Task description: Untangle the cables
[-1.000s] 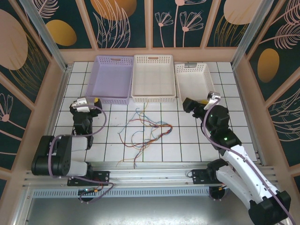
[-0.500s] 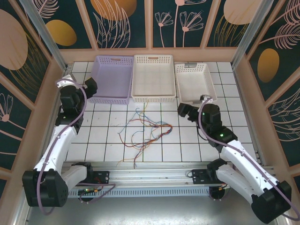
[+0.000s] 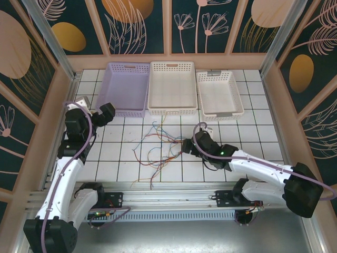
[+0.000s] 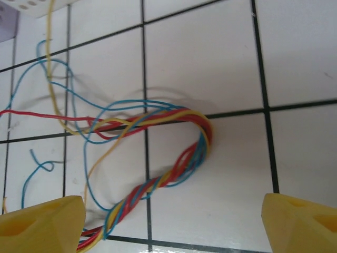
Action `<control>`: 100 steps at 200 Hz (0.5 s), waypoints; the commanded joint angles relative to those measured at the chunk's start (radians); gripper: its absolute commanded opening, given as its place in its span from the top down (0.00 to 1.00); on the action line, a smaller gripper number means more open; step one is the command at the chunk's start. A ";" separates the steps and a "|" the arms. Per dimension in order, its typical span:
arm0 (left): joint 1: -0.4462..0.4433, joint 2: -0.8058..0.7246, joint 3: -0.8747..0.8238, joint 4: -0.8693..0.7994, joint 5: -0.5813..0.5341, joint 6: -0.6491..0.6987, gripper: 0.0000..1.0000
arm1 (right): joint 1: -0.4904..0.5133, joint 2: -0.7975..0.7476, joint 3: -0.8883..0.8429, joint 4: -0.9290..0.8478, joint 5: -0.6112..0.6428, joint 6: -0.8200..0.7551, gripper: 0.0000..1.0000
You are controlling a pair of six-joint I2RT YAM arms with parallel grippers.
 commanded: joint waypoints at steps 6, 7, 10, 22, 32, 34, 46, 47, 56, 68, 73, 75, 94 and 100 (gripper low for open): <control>0.005 0.009 -0.008 -0.035 0.014 -0.018 0.02 | 0.010 -0.001 -0.032 -0.022 0.066 0.100 0.18; 0.005 0.010 -0.008 -0.035 0.013 -0.018 0.02 | 0.010 -0.001 -0.032 -0.022 0.067 0.100 0.18; 0.004 0.010 -0.008 -0.037 0.014 -0.018 0.02 | 0.010 0.003 -0.032 -0.020 0.068 0.100 0.18; 0.004 0.012 -0.008 -0.041 0.012 -0.019 0.02 | 0.007 0.029 -0.019 -0.014 0.068 0.093 0.20; 0.004 0.009 -0.008 -0.043 0.009 -0.020 0.03 | 0.004 0.064 0.002 -0.020 0.071 0.086 0.21; 0.004 0.009 -0.008 -0.043 0.009 -0.020 0.03 | 0.004 0.074 0.006 -0.021 0.070 0.083 0.21; 0.004 0.004 -0.008 -0.046 0.004 -0.019 0.03 | 0.002 0.123 0.034 -0.031 0.074 0.071 0.23; 0.004 0.004 -0.008 -0.046 0.004 -0.019 0.03 | 0.002 0.128 0.037 -0.031 0.074 0.070 0.23; 0.005 0.000 -0.008 -0.046 0.000 -0.021 0.03 | -0.001 0.162 0.053 -0.033 0.076 0.059 0.25; 0.005 -0.001 -0.008 -0.048 0.004 -0.023 0.04 | -0.014 0.205 0.071 -0.030 0.069 0.048 0.31; 0.004 -0.001 -0.008 -0.048 0.006 -0.024 0.04 | -0.020 0.219 0.075 -0.030 0.068 0.046 0.33; 0.004 -0.001 -0.008 -0.048 0.008 -0.024 0.04 | -0.023 0.225 0.077 -0.027 0.065 0.044 0.33; 0.003 -0.001 -0.008 -0.050 0.013 -0.024 0.04 | -0.050 0.262 0.087 0.010 0.038 0.026 0.36; 0.003 -0.002 -0.008 -0.049 0.013 -0.024 0.04 | -0.058 0.270 0.090 0.022 0.034 0.019 0.38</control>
